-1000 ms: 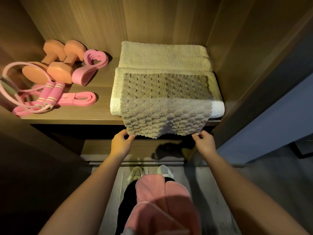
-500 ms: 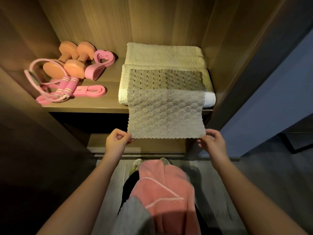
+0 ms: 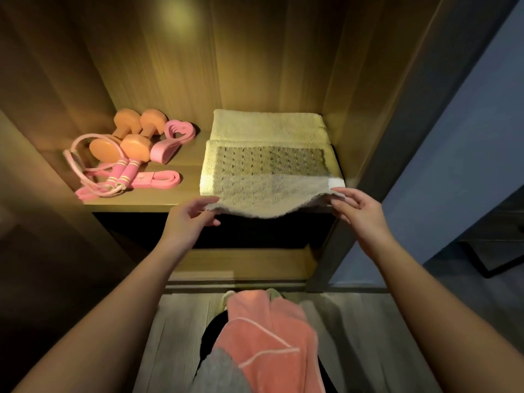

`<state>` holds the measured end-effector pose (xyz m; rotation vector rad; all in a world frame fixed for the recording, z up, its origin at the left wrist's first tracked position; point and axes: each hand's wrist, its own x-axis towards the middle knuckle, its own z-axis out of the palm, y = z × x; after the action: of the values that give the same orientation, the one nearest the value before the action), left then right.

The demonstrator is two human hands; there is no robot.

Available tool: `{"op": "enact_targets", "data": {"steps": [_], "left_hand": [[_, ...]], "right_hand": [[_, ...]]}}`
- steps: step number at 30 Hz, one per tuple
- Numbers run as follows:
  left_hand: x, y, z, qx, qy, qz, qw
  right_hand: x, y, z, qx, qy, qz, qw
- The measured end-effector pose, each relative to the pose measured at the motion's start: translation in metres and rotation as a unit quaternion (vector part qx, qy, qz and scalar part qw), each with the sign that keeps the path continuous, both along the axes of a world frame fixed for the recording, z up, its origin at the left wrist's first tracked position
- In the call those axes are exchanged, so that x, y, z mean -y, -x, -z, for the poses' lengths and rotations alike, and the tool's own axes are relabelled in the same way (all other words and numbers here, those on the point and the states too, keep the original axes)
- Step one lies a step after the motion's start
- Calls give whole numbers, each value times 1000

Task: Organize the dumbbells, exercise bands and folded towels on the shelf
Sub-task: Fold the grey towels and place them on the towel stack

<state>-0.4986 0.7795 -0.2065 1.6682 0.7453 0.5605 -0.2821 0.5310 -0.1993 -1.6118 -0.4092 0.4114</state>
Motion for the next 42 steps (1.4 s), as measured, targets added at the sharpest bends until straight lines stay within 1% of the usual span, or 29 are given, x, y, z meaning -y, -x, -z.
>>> {"op": "enact_targets", "data": {"steps": [2, 6, 8, 11, 15, 17, 19, 21, 23, 26, 30, 34, 37, 41, 42], "left_hand": [[-9, -13, -8, -15, -24, -16, 999], [-34, -49, -20, -45, -131, -72, 988], [-50, -68, -21, -55, -141, -94, 984], [-74, -96, -20, -76, -127, -88, 985], [-98, -131, -17, -120, -170, -90, 974], [-107, -145, -14, -144, -182, -87, 969], [-117, -156, -11, -191, -163, -79, 965], [-127, -164, -8, -223, -140, -72, 962], [-133, -169, -9, -230, -142, -65, 961], [-135, -172, -8, -232, -160, -49, 958], [-138, -172, -5, -193, -134, -49, 971], [-130, -169, -11, -191, -139, -39, 971], [-123, -165, -21, -184, -121, -51, 974], [-112, -147, -36, -87, -99, -80, 988], [-107, -139, -39, -68, -100, -95, 988]], "right_hand": [[-14, -13, -7, 38, 17, 30, 999], [-49, -41, -14, 144, 91, 99, 980], [-66, -55, -16, 164, 119, 114, 972], [-89, -79, -12, 148, 175, 121, 966], [-110, -106, 0, 85, 196, 134, 968], [-118, -118, 5, 108, 245, 121, 956], [-127, -126, 8, 118, 290, 103, 944], [-136, -131, 9, 108, 308, 92, 941], [-144, -133, 9, 111, 320, 79, 938], [-149, -135, 8, 119, 311, 65, 941], [-147, -136, 7, 114, 282, 56, 951], [-143, -131, -1, 94, 279, 44, 955], [-141, -129, -8, 80, 264, 64, 959], [-128, -119, -15, 75, 213, 114, 968], [-123, -114, -17, 75, 185, 131, 971]]}}
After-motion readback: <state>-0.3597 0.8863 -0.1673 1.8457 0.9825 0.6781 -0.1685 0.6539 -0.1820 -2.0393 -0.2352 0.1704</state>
